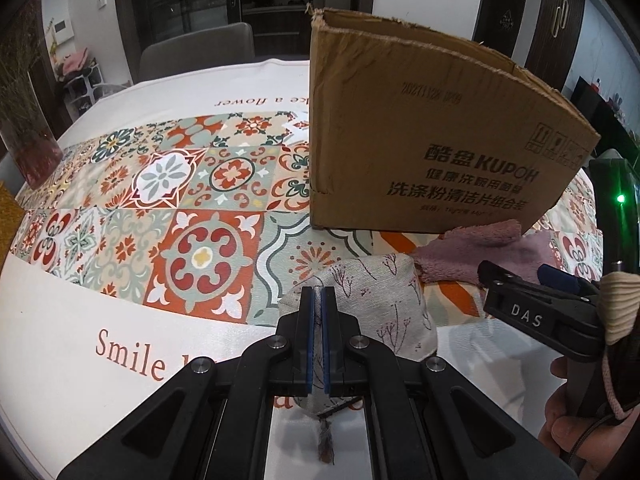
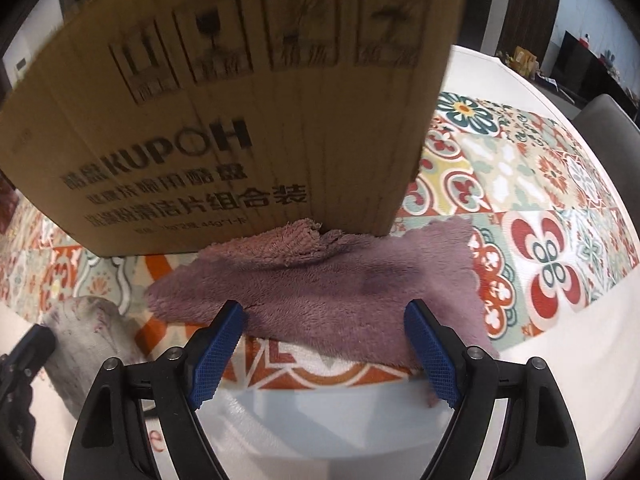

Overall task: Organize soft objects
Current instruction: 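Close the right tool on the mauve towel while the left tool holds the pouch, then lift the pouch and mauve towel and carry both over the box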

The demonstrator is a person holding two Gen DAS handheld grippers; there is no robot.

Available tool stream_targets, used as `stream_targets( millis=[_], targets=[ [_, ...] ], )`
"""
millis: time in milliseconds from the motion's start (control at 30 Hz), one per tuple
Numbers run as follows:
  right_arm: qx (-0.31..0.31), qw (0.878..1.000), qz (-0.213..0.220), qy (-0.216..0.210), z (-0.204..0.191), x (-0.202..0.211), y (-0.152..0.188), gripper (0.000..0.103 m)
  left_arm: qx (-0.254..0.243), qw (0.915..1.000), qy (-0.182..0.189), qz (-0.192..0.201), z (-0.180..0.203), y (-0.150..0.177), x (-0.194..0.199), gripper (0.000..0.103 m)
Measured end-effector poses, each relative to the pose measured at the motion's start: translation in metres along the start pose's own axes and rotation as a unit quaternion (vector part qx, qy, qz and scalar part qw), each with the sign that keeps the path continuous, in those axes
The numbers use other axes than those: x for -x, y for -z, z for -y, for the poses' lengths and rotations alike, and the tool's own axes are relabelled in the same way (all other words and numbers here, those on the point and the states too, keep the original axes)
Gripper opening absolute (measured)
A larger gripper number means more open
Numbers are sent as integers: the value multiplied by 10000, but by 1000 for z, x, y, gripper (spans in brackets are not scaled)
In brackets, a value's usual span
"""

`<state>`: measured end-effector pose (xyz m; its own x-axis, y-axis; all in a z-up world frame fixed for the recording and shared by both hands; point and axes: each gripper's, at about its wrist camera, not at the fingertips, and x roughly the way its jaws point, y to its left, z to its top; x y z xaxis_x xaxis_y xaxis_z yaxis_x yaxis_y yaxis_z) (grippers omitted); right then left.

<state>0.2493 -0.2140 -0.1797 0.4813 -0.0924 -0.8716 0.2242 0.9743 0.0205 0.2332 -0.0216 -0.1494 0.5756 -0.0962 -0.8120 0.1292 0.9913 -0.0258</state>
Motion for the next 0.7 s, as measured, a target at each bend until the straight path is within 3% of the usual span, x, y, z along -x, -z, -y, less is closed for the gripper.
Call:
stream_targets(
  millis=[100, 167, 300, 333, 700],
  targets=[
    [81, 9999, 87, 57, -3, -2, 2, 82, 16, 10000, -3, -69, -2, 0, -7, 5],
    [65, 9998, 163, 52, -4, -1, 4, 75, 39, 9999, 7, -120, -3, -1, -11, 5],
    [154, 9996, 248, 47, -12, 8, 8, 20, 90, 9999, 16, -128, -6, -2, -13, 5],
    [149, 9996, 230, 27, -12, 10, 8, 16, 105, 9999, 16, -115, -7, -3, -12, 5],
    [-3, 9981, 582, -190, -13, 55, 16, 12, 95, 9998, 38, 188, -6, -4, 21, 5]
  ],
)
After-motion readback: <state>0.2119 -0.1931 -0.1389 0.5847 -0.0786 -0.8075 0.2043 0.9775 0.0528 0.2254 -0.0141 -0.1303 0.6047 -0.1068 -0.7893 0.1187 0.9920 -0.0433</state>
